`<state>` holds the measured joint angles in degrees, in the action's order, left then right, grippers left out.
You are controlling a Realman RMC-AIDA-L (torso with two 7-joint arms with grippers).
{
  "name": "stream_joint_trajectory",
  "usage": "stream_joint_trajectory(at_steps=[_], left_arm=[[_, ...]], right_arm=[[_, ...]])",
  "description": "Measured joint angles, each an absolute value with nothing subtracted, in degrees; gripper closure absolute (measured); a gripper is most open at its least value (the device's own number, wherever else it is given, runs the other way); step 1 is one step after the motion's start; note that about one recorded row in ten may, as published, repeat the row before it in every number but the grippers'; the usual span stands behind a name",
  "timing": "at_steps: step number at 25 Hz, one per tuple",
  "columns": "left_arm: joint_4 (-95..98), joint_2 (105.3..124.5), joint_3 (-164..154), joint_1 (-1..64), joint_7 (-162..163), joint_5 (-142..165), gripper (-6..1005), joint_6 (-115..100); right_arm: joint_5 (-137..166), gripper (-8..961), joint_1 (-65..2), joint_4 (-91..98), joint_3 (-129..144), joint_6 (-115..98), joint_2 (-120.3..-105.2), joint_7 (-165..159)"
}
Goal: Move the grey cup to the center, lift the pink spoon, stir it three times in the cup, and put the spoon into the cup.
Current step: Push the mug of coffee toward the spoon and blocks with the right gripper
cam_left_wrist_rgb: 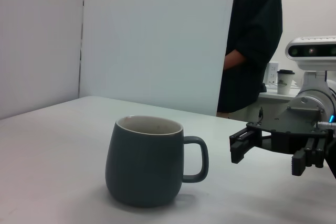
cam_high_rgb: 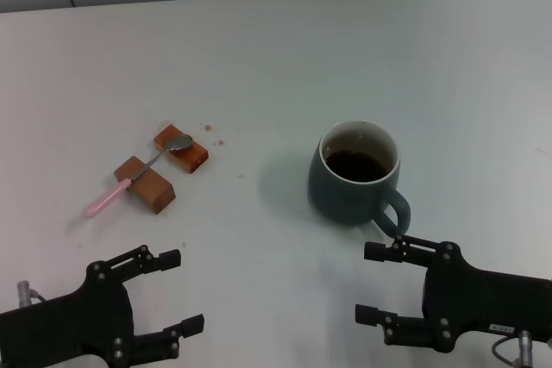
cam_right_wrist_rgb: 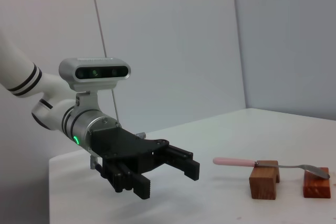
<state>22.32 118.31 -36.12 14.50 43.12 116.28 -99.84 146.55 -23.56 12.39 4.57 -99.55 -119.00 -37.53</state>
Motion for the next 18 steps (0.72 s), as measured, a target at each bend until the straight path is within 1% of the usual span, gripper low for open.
stream_joint_trajectory(at_steps=[18], left_arm=[[22.4, 118.3, -36.1, 14.7, 43.44, 115.99, 168, -100.36]], right_arm=[[146.14, 262, -23.47, 12.05, 3.5, -99.61, -119.04, -38.39]])
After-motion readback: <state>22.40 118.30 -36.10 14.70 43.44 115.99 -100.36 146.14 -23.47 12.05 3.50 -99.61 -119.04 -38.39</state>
